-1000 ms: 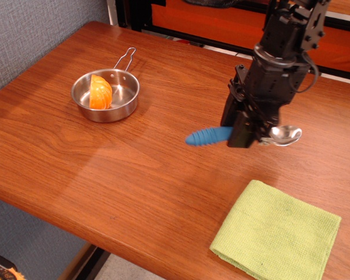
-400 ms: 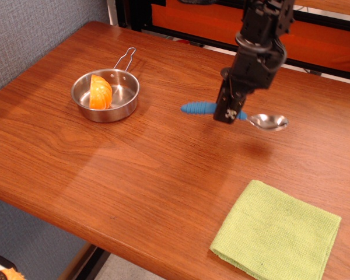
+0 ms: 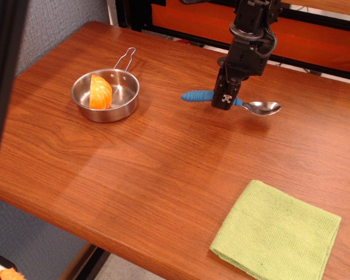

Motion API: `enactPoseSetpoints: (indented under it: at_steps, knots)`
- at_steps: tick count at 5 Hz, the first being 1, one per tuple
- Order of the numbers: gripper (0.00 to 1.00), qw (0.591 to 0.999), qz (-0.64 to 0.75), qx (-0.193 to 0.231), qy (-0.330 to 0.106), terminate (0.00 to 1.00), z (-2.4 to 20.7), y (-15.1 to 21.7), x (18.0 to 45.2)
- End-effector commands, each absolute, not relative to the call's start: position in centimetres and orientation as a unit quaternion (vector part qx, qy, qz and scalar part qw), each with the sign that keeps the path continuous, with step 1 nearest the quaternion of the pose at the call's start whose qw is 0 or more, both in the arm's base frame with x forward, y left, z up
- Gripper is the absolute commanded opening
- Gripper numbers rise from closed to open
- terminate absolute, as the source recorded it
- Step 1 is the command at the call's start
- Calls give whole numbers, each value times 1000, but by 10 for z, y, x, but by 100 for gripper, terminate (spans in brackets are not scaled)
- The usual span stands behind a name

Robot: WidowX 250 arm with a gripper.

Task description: Place the blue-handled spoon between the pot and cloth, but closer to the pot.

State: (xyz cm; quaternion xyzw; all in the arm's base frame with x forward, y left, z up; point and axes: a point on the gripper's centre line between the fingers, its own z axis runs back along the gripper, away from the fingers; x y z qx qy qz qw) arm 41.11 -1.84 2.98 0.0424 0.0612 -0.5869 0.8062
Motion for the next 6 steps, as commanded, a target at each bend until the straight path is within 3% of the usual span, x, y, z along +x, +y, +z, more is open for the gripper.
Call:
enactPoseSetpoints:
  at_steps: [1,3,4,6]
  knots:
    - [0,803,-592,49,47,0,32,-14,426]
    - [0,805,-589,50,44,0,31,-6,423]
    - [100,809,-584,56,38,0,36,-6,422]
    - [100,823,-563,73,26,0,70,-4,418]
